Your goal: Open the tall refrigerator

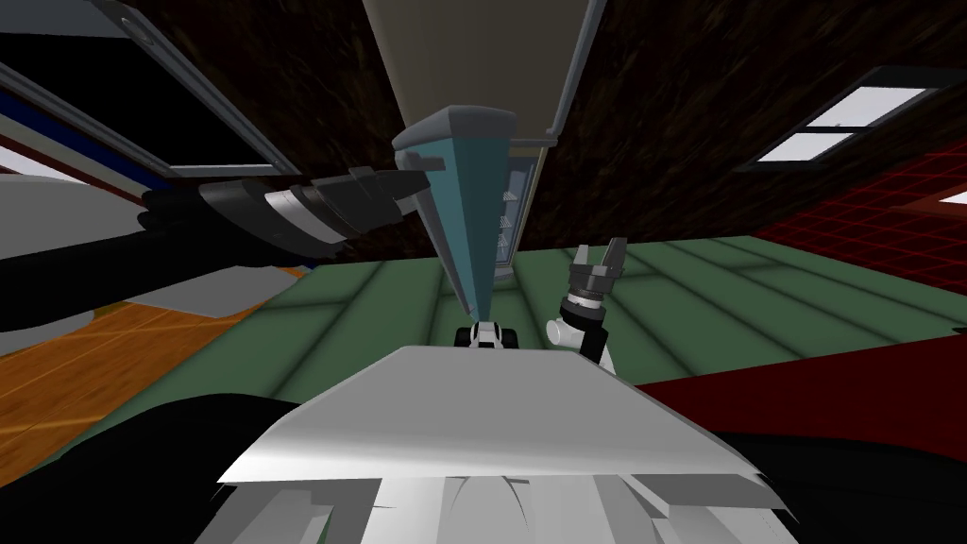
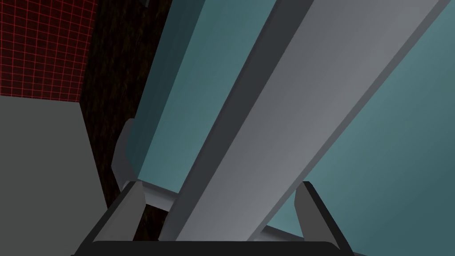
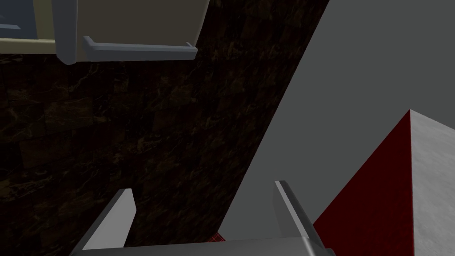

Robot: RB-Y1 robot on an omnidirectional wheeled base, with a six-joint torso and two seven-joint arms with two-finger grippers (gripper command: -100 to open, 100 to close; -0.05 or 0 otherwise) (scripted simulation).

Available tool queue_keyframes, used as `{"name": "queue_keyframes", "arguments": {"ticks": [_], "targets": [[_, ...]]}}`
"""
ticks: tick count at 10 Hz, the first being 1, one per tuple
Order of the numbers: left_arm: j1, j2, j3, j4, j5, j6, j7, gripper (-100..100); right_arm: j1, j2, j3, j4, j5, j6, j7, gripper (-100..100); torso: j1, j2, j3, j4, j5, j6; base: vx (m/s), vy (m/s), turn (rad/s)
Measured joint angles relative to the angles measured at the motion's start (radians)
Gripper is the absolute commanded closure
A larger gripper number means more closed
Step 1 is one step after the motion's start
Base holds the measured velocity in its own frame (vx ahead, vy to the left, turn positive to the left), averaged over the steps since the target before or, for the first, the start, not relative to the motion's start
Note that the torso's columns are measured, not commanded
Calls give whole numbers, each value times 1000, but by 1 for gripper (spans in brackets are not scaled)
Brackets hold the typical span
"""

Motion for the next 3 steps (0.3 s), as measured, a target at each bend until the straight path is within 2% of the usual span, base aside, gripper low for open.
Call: {"name": "queue_keyframes", "arguments": {"ticks": [3], "targets": [[3, 0, -2, 4, 0, 5, 0, 0, 0, 0, 0, 0, 0, 0, 0, 0, 6, -5, -3, -4, 3, -1, 10, -1, -3]]}}
